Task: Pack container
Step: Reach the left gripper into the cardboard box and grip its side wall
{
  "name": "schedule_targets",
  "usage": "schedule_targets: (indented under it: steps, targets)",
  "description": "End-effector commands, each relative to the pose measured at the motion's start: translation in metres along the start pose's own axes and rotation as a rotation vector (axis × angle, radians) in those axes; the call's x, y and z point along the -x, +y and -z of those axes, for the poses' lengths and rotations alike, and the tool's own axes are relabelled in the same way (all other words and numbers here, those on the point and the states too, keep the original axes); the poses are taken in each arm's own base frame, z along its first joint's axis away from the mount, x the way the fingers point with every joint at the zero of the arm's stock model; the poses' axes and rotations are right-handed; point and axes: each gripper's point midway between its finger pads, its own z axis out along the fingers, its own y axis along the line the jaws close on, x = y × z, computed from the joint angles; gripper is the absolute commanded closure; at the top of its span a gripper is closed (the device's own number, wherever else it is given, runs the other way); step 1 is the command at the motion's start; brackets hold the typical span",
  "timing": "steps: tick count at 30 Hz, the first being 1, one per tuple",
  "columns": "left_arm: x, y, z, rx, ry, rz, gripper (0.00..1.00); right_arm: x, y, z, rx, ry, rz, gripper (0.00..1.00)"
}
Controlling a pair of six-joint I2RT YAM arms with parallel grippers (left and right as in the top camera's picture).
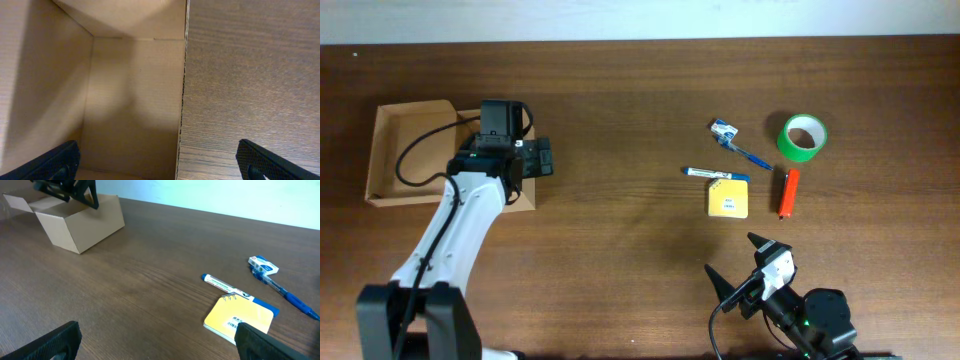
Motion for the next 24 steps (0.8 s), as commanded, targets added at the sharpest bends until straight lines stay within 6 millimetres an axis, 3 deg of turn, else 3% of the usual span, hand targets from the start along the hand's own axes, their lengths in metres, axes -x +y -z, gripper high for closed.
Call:
schedule_targets:
  steps: [1,3,5,17,20,24]
  targets:
    - [0.005,-0.003,-0.007,-0.01,0.003,-0.01,0.0,-0.002,0.0,-0.001,0.001,0.002,-0.009,0.01]
    - [0.001,-0.004,-0.013,-0.008,0.02,-0.014,0.01,-0.002,0.0,-0.001,0.001,0.002,-0.009,0.0]
    - [-0.003,-0.005,-0.019,-0.006,0.038,-0.018,0.07,-0.002,0.0,-0.001,0.001,0.002,-0.009,0.01]
    - [-0.008,-0.005,-0.026,-0.003,0.061,-0.022,0.96,-0.002,0.0,-0.001,0.001,0.002,-0.009,0.01]
    - [-0.008,-0.006,-0.026,-0.008,0.058,-0.023,0.98,-0.002,0.0,-0.001,0.001,0.002,-0.009,0.01]
    - [0.0,-0.025,-0.015,-0.088,0.032,-0.057,0.98,-0.002,0.0,-0.001,0.001,0.002,-0.009,0.01]
